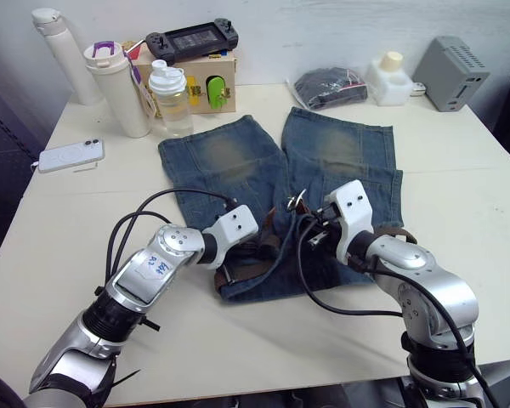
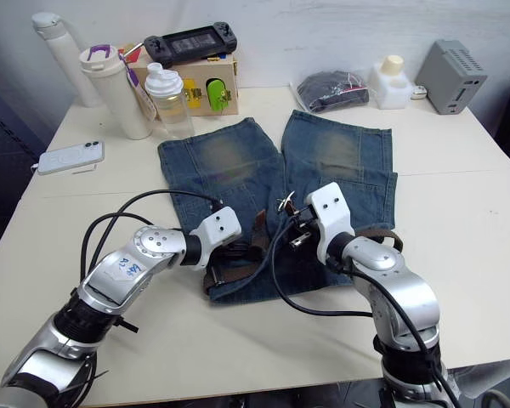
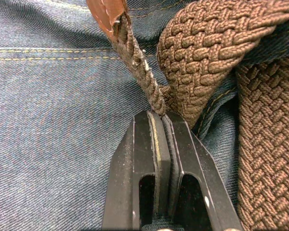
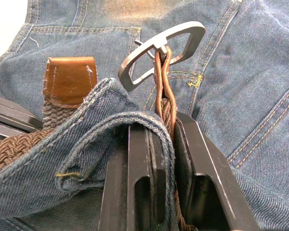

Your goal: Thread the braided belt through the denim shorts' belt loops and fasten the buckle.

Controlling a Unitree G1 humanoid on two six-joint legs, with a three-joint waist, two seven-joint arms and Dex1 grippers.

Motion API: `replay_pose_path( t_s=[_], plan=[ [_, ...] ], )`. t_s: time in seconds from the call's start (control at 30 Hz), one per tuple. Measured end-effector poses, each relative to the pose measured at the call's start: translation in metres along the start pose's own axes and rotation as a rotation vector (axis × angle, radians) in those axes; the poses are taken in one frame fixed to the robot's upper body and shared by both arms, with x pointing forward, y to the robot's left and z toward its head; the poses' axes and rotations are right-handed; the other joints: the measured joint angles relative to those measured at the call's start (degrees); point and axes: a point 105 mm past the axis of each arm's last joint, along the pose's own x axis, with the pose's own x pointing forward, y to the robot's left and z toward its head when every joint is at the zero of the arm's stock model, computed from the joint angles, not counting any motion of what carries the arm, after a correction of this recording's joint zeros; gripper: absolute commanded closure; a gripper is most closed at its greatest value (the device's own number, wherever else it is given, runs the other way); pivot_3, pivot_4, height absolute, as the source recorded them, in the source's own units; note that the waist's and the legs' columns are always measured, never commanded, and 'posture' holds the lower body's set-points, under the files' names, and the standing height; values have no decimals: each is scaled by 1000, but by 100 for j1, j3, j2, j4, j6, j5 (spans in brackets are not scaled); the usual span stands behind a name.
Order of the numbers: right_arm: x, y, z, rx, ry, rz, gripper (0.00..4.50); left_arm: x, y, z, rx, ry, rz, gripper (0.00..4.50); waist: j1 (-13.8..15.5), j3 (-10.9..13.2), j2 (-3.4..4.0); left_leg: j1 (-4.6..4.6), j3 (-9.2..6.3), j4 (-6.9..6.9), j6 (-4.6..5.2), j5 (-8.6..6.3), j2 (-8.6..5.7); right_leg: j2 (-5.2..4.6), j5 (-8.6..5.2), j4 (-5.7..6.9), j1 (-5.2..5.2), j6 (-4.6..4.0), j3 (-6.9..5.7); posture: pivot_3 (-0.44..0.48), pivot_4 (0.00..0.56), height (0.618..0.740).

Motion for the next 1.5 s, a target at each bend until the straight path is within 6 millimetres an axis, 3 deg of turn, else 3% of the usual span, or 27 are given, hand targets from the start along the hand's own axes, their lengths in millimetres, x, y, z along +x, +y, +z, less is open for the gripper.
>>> replay_pose_path(
  t_s=[0.33, 0.4, 0.53, 0.7, 0.9, 1.2, 1.5],
  plan=[
    [-5, -4, 1, -216, 32, -25, 4494, 2, 2, 6, -51, -37, 9, 4500, 15, 1, -2, -2, -1, 1, 4, 2, -2, -4, 0, -2, 1, 1, -1, 0, 150, 690],
    [-6, -5, -2, -260, 45, -36, 4494, 2, 2, 15, -93, -82, -5, 4500, 14, 2, -2, -6, -3, 0, 4, 2, -1, -4, 0, -4, -2, 1, -4, 0, 150, 690],
    [-6, -4, -11, -278, 61, -45, 4494, -13, 10, 36, -128, -161, -38, 4500, -8, 3, -4, -6, 0, -2, 3, 2, 4, -1, 0, -7, -2, 1, -7, 0, 150, 690],
    [-6, -5, -15, -273, 68, -66, 4494, -23, 9, 33, -179, -155, -110, 4500, -8, 3, -4, -6, -1, -3, 3, 2, 5, 0, 0, -8, -2, 1, -9, 0, 150, 690],
    [-5, -4, -15, -267, 60, -83, 4494, -34, 14, 50, -195, -196, -140, 4500, -7, 4, -5, -6, -2, -3, 3, 2, 2, 0, 0, -10, -1, 2, -8, 0, 150, 690],
    [-3, -4, -10, -264, 26, -107, 4494, -28, 13, 16, 20, 29, -107, 4500, -8, 4, -4, -4, 7, -15, -3, 5, 4, 5, 0, -12, -8, 1, -9, 0, 150, 690],
    [-2, -1, 5, -298, -54, -104, 4494, -27, 20, 10, 106, 65, -75, 4500, -13, 4, -4, -5, 8, -17, -3, 5, 6, 7, 0, -10, -11, 1, -13, 0, 150, 690]
  ],
)
